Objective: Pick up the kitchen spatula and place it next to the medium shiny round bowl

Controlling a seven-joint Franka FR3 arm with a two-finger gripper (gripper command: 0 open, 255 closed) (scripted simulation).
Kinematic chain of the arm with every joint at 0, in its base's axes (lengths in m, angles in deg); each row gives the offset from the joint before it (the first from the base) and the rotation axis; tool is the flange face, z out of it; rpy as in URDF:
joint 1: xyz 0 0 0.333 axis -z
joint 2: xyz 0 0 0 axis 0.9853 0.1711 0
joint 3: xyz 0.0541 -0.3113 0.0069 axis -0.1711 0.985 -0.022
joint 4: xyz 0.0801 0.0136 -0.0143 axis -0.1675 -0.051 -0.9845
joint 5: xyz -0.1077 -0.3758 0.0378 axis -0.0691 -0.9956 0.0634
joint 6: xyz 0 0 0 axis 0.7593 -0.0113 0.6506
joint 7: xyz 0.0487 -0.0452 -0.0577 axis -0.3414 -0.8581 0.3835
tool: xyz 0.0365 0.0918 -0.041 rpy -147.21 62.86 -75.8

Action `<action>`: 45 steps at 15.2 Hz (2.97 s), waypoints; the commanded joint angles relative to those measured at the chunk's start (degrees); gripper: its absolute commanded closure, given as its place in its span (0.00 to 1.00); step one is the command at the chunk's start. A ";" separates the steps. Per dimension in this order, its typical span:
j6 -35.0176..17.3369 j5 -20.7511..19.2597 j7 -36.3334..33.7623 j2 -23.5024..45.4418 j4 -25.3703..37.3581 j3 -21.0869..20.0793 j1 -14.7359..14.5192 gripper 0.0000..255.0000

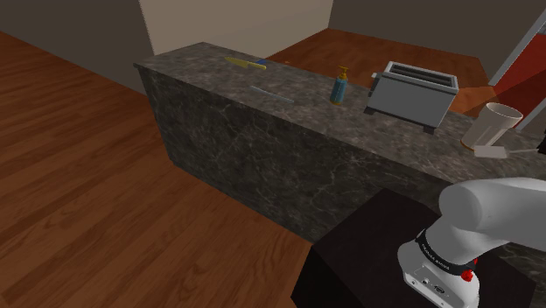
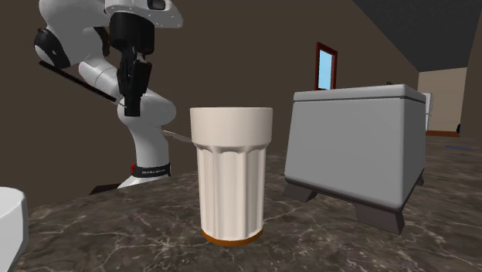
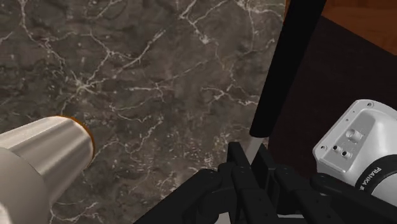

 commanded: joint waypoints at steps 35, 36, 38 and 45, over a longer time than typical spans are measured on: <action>7.47 -18.83 48.93 0.29 73.75 54.03 -38.99 1.00; 8.99 -19.95 51.81 -1.21 80.89 56.36 -43.46 1.00; 7.78 -20.21 51.15 -1.68 78.94 56.24 -42.43 1.00; 3.71 -21.15 49.20 -3.30 73.19 56.59 -39.66 1.00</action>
